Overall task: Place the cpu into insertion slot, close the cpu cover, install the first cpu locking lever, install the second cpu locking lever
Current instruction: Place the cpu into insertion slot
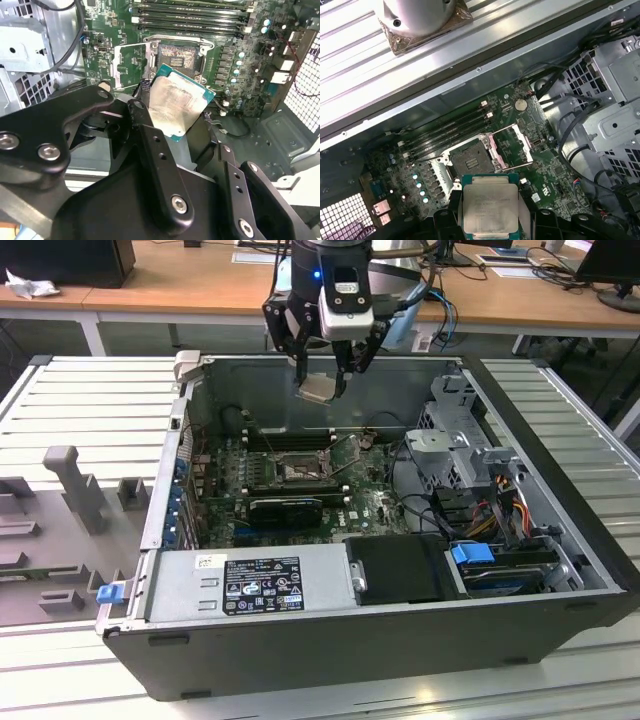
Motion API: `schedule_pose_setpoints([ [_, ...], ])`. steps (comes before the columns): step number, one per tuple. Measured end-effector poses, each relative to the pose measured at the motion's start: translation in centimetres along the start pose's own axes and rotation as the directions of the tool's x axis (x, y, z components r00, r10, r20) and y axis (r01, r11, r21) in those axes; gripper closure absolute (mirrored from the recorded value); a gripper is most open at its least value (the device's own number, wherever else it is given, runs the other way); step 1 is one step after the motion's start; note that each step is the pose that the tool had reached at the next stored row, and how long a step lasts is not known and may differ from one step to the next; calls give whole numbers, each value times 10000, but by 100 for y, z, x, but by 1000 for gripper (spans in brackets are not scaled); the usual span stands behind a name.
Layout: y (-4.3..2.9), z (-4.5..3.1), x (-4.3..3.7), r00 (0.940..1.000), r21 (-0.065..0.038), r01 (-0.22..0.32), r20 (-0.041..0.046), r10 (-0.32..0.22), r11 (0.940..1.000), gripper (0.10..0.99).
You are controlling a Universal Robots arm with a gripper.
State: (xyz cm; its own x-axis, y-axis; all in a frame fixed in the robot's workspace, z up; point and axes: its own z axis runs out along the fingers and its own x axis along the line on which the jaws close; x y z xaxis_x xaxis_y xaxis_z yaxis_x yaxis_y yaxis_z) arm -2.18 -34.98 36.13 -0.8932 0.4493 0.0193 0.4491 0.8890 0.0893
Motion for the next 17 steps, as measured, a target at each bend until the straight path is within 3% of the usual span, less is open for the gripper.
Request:
schedule_pose_setpoints([
  [12, 0, 2, 0, 9969, -18, -783, 70, 783, 9969, 553],
  [17, -1, 20, -1, 9910, -24, -1329, 122, 1330, 9911, 553],
])
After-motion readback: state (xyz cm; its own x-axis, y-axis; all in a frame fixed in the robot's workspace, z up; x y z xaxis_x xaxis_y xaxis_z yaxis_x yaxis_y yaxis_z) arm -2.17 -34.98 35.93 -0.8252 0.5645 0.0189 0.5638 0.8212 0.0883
